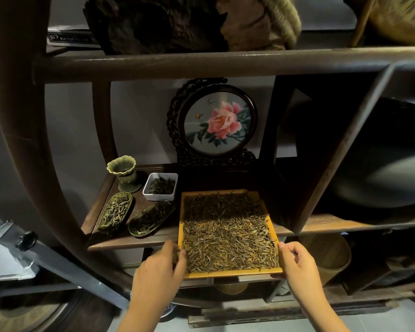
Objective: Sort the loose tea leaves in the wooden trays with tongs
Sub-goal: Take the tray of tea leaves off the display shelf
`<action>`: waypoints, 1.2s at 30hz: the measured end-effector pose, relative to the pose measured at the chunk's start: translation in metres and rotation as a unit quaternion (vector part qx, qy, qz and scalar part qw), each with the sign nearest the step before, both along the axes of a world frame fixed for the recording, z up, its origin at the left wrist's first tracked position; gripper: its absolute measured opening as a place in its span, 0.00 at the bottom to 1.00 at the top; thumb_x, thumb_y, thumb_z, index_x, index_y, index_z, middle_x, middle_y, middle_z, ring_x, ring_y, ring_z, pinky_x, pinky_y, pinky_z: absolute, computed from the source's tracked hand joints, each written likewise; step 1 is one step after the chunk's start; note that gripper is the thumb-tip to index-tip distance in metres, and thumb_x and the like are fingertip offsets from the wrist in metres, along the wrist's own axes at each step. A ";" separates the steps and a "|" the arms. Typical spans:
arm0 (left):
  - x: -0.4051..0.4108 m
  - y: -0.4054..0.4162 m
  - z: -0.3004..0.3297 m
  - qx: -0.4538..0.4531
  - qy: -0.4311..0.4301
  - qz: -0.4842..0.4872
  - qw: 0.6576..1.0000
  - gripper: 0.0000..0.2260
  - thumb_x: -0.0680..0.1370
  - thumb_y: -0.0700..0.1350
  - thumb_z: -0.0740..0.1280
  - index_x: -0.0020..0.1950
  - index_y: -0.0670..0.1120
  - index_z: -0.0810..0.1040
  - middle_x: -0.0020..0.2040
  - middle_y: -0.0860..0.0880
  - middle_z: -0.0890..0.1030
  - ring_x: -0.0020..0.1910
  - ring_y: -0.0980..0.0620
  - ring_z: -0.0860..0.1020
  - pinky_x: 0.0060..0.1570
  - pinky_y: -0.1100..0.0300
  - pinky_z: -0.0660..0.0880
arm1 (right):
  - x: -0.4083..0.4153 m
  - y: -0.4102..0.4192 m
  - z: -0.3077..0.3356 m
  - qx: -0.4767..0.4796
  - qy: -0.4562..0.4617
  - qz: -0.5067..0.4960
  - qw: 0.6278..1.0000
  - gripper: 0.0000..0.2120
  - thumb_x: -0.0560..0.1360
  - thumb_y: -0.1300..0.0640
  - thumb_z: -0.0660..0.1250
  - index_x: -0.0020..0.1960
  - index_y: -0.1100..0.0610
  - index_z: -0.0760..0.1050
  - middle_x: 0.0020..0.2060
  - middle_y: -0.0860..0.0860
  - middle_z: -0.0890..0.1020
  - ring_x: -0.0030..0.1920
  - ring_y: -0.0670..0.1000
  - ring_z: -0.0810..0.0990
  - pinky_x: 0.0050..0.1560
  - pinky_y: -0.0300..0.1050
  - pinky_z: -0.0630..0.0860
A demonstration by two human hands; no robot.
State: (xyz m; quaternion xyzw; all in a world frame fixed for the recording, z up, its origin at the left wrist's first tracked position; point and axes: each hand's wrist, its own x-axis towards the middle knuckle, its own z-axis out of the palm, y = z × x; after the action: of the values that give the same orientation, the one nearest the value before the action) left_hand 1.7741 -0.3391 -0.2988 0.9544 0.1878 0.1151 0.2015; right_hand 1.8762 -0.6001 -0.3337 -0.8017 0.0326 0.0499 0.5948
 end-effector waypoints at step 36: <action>-0.010 -0.006 -0.002 -0.317 -0.043 -0.046 0.946 0.13 0.77 0.50 0.66 0.35 0.45 0.73 0.28 0.48 0.78 0.29 0.56 0.74 0.35 0.59 0.69 | -0.110 -0.005 0.039 0.043 0.037 -0.182 0.982 0.21 0.79 0.51 0.60 0.32 0.56 0.81 0.31 0.47 0.83 0.33 0.43 0.81 0.30 0.31 0.72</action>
State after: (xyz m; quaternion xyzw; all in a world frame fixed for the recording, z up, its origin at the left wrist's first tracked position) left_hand 1.7643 -0.3454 -0.3005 0.8430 0.1611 0.0812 0.5068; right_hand 1.7663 -0.6055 -0.2943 -0.7538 0.1974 -0.0280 0.6261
